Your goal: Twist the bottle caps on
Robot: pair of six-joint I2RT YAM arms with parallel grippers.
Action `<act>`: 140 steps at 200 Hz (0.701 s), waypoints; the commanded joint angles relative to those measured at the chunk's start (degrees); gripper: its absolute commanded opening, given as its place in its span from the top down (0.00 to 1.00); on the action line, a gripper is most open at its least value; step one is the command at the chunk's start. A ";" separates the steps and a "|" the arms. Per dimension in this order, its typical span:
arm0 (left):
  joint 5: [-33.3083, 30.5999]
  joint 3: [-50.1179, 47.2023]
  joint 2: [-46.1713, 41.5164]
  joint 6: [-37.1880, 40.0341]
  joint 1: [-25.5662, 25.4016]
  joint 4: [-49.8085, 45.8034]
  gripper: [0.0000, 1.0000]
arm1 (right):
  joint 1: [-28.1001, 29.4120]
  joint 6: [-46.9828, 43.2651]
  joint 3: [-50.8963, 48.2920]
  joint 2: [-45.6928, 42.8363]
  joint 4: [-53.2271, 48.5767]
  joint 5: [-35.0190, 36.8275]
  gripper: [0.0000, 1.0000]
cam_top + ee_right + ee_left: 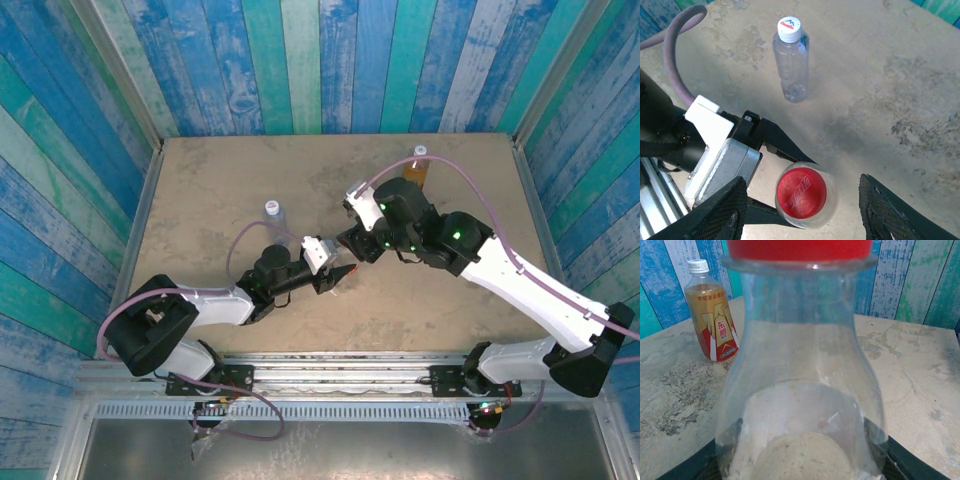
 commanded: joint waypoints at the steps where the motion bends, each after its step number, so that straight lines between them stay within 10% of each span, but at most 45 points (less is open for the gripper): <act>1: 0.33 -2.12 2.11 0.31 -0.16 -8.22 0.43 | 1.16 -4.79 -0.48 -0.27 -1.05 3.58 0.38; 140: -0.02 -2.42 1.90 0.34 -0.15 -8.42 0.43 | 4.55 -8.75 0.97 3.89 -3.27 7.44 0.48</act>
